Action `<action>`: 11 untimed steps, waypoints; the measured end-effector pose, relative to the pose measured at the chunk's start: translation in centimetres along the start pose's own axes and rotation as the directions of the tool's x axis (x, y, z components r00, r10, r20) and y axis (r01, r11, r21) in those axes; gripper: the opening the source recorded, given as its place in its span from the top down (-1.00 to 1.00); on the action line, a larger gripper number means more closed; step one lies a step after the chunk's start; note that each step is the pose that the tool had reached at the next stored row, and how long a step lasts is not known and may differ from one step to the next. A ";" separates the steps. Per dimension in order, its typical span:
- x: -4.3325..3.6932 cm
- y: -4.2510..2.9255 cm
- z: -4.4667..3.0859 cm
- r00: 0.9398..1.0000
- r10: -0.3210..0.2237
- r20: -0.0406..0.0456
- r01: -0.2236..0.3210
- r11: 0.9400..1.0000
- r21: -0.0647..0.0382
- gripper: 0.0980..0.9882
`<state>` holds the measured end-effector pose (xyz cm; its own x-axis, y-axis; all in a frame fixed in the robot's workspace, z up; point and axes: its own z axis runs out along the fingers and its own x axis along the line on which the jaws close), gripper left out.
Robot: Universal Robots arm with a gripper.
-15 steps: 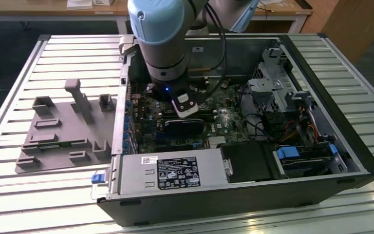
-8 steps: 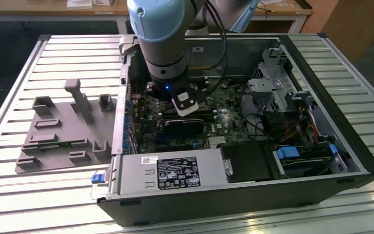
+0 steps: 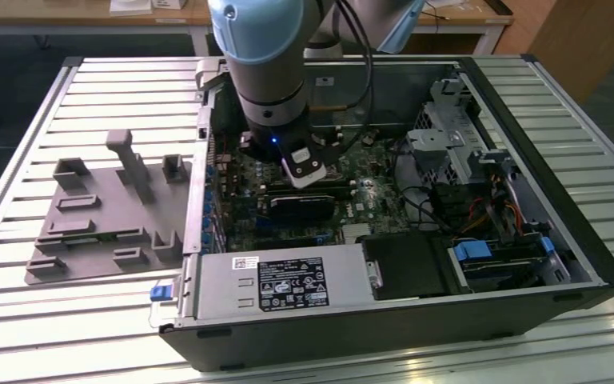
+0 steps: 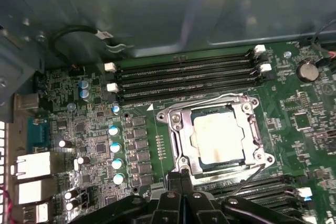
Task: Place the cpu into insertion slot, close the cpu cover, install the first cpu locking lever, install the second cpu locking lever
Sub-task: 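Install the second cpu locking lever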
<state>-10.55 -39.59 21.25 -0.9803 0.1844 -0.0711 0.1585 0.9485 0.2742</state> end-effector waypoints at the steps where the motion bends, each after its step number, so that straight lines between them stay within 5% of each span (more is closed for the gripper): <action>1: -0.02 0.07 -0.24 1.000 0.000 0.000 0.000 1.000 0.000 0.99; 11: -0.22 0.85 -2.93 1.000 0.000 0.001 0.000 1.000 0.001 0.99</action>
<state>-10.54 -39.58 24.31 -0.9802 0.1842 -0.0721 0.1582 0.9488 0.2734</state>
